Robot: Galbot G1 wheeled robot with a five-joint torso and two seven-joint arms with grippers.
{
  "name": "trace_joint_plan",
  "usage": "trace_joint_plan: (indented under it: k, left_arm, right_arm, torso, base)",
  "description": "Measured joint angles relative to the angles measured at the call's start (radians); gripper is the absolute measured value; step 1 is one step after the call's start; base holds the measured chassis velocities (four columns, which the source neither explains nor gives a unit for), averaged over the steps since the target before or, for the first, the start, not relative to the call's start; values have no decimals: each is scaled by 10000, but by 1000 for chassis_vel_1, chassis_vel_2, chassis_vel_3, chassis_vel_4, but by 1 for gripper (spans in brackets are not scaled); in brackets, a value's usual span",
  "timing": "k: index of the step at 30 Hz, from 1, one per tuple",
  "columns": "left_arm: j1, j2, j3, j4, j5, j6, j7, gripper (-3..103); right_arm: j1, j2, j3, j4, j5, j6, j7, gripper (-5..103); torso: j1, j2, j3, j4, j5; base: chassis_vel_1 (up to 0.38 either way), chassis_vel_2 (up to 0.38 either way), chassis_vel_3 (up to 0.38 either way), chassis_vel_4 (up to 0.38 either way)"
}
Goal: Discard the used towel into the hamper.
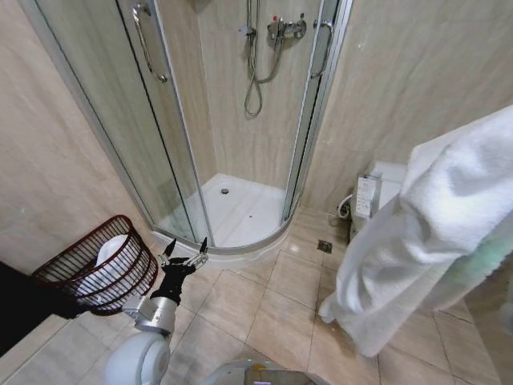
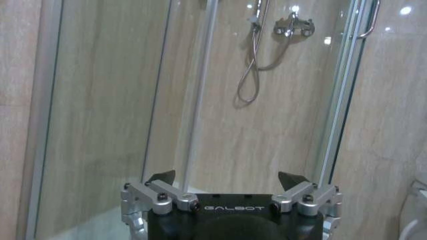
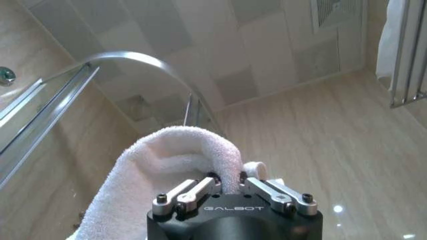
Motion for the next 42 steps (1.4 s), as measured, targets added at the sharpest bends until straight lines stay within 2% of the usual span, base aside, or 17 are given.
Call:
trace_joint_plan:
  k: [13,20,38,42]
  left_arm:
    - [0,0,0,0,0,0,0,100]
    - [0,0,0,0,0,0,0,100]
    - [0,0,0,0,1,0,0,100]
    - [0,0,0,0,0,0,0,100]
  right_arm:
    - [102,277,-334,0,-199,-34,-68,7]
    - [213,616,-673,0,-358,-86,-109,7]
    - [174,393,-603,0,-441,-104,-52,7]
    - [218,444,-1179,0,-879,-125,-22,7]
  torso:
    - [176,466,291,1,-1]
    - [301,828,530,1,1]
    - [570,1531,961,0,0]
    - [638,1706,1071,1,1]
  base:
    - [0,0,0,0]
    - [0,0,0,0]
    - [0,0,0,0]
    - [0,0,0,0]
